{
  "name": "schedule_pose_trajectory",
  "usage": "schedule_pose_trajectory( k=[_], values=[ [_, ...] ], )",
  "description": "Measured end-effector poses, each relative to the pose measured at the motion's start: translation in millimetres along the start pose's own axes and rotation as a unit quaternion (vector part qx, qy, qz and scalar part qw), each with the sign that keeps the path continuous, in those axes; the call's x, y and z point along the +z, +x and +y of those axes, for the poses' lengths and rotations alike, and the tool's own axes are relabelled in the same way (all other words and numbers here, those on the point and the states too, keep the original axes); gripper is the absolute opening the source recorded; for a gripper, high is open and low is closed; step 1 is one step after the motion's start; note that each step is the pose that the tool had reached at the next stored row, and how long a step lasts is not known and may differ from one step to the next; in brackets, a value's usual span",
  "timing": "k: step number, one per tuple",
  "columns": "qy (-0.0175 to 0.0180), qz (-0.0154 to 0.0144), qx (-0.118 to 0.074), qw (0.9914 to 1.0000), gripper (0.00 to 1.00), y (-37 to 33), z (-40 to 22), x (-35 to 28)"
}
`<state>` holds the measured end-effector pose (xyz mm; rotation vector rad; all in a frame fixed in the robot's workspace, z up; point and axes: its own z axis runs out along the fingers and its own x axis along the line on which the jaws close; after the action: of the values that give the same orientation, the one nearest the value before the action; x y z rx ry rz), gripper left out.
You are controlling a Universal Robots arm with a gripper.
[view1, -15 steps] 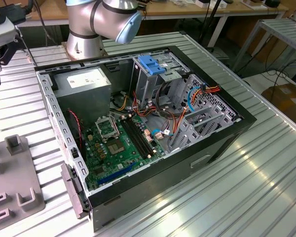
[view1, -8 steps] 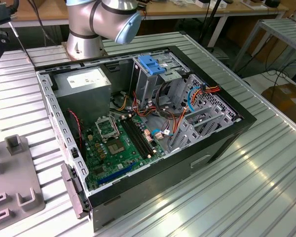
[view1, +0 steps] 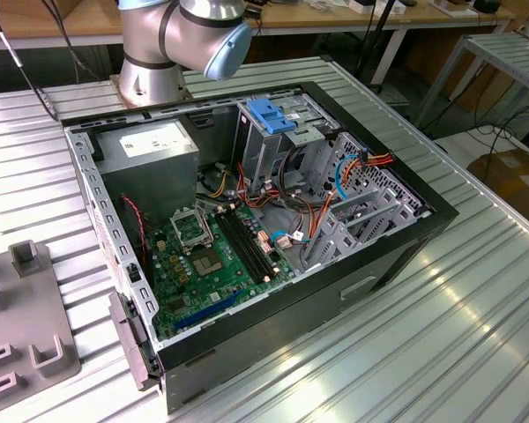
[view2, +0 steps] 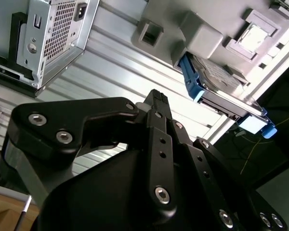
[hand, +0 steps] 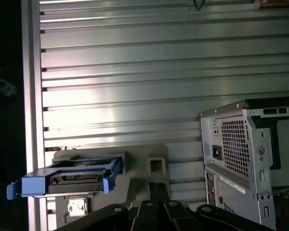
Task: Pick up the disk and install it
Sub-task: 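Reach for the disk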
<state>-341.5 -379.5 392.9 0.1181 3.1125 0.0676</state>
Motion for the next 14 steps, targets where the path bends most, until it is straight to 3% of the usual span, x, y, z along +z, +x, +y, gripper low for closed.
schedule_pose_trajectory(
  k=[14],
  values=[
    [0.0, 0.0, 0.0, 1.0, 0.1, 29.3, 1.6, -0.6]
  ],
)
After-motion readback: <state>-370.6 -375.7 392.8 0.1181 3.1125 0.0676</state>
